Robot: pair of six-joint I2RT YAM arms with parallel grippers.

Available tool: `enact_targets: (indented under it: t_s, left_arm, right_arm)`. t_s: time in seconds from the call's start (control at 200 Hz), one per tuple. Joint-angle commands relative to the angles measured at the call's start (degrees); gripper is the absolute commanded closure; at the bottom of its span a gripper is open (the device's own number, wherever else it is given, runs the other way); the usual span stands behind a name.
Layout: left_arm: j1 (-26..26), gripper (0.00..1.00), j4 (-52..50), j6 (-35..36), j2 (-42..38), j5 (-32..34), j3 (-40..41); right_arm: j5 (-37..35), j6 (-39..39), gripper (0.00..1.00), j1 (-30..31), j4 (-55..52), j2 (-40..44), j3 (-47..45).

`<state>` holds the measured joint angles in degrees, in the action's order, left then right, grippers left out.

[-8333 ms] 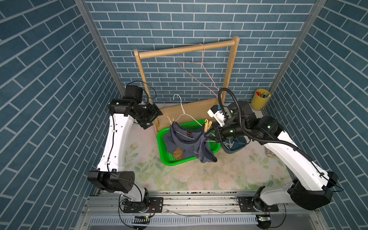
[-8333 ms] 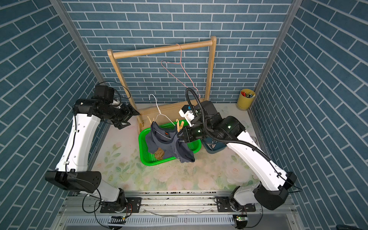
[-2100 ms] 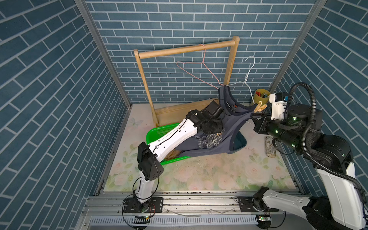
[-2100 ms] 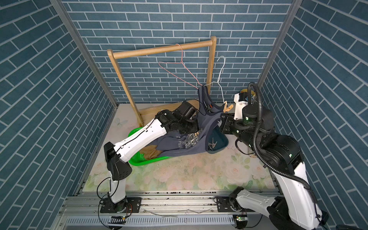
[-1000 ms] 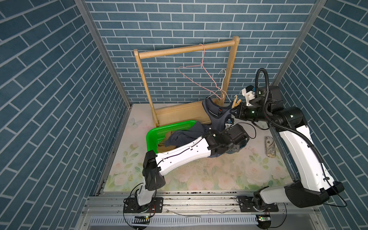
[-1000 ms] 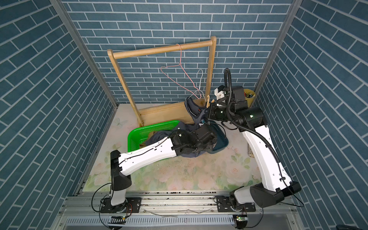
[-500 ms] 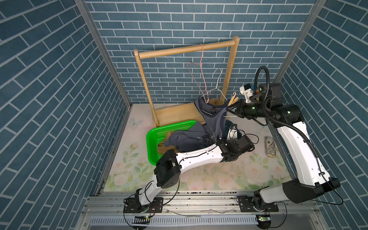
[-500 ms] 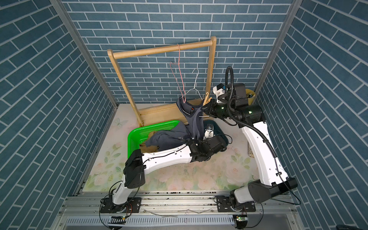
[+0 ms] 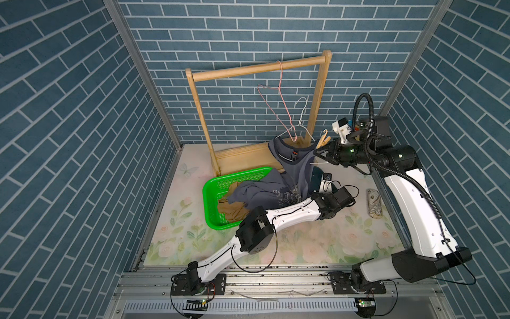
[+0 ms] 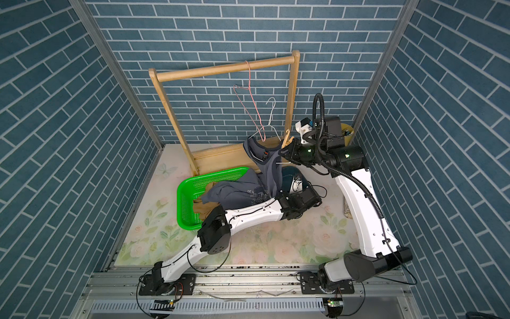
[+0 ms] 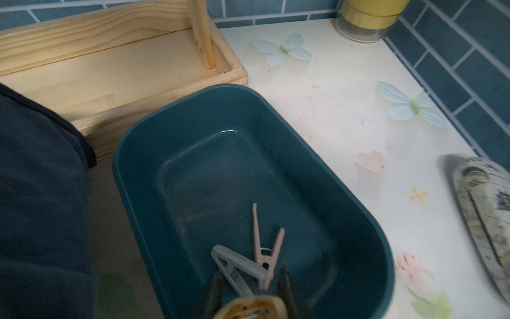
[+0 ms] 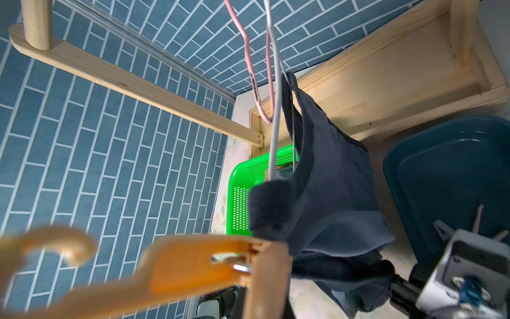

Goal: Remove the clothespins securing tank tops to the hanger
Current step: Place the clothespin in the storage box.

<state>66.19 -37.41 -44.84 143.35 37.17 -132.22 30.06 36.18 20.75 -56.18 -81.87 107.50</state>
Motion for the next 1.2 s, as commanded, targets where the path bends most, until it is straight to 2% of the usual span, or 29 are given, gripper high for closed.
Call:
enact_targets:
  t_s: [0.0,0.23,0.56,0.64,0.76,0.82,0.945,1.09,1.195]
  left_arm:
    - [-1.71,0.65,-1.68,-1.82,2.02,-1.02,-1.88]
    - [-2.65,0.62,-3.47,-3.75,8.26,-6.32,-8.24]
    - [-2.78,0.53,-4.53,-5.8,8.65,-9.67,-7.17]
    - [-2.81,0.46,-3.78,-5.17,7.27,-9.91,-7.17]
    - [-2.82,0.29,-3.38,-4.01,4.8,-10.01,-8.42]
    - [-2.78,0.24,-3.66,-3.29,3.24,-10.32,-8.91]
    - [-2.43,0.23,-6.69,-3.14,-1.08,-10.9,-8.12]
    - [-0.87,0.22,-6.63,-3.68,-8.14,-12.57,-0.6]
    - [0.43,0.22,-8.25,-2.94,-11.61,-15.22,1.81]
  right_arm:
    - [0.7,0.28,1.0,-0.36,0.72,2.58,-1.1]
    - [0.48,0.55,1.0,-0.36,1.5,3.97,-3.55]
    - [-0.05,0.91,1.0,-0.36,2.57,5.57,-5.81]
    - [-0.13,0.91,1.0,-0.36,2.57,5.66,-5.64]
    - [-0.01,0.91,1.0,-0.36,2.27,5.47,-4.54]
    - [0.08,0.82,1.0,-0.36,1.96,5.19,-3.47]
    - [0.35,-0.69,1.0,-0.36,-0.23,4.8,-0.68]
    - [1.0,-1.9,1.0,-0.36,-2.11,5.11,0.57]
    - [1.31,-2.13,1.0,-0.45,-3.09,5.7,0.23]
